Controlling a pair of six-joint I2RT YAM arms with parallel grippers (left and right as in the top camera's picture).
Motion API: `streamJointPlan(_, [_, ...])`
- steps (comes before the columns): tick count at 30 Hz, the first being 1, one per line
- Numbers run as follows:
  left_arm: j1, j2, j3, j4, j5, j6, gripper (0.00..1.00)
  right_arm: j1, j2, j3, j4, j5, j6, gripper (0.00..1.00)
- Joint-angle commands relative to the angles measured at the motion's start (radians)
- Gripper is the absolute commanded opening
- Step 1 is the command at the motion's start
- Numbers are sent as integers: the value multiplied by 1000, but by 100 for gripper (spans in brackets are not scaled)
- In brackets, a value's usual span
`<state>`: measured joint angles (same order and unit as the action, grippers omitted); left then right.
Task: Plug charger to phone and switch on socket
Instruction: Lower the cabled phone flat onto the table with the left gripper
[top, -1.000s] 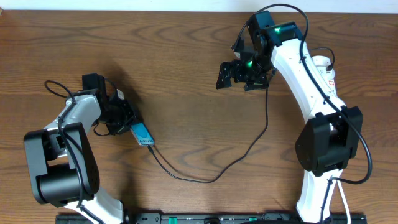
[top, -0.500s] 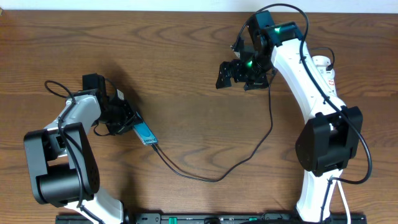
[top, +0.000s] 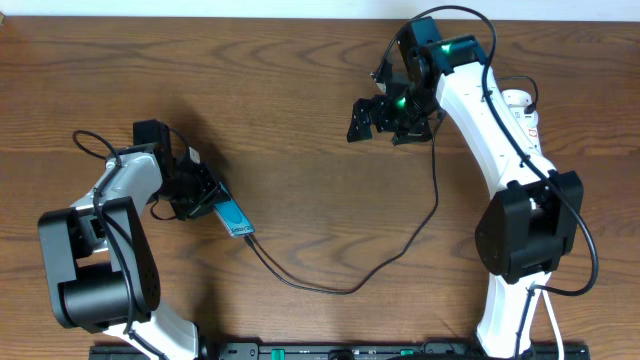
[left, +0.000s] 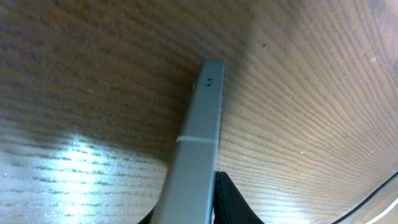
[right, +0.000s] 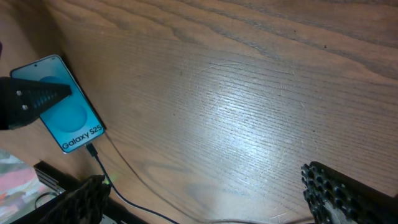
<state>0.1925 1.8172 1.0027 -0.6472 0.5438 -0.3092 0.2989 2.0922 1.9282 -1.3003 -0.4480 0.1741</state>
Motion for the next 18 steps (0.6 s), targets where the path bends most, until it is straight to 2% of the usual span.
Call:
streamJointPlan(1, [-2, -8, -4, -15, -7, 21, 14, 17, -18, 13, 1, 1, -15, 99])
streamJointPlan(18, [-2, -8, -4, -158, -93, 21, 14, 24, -18, 13, 2, 1, -15, 99])
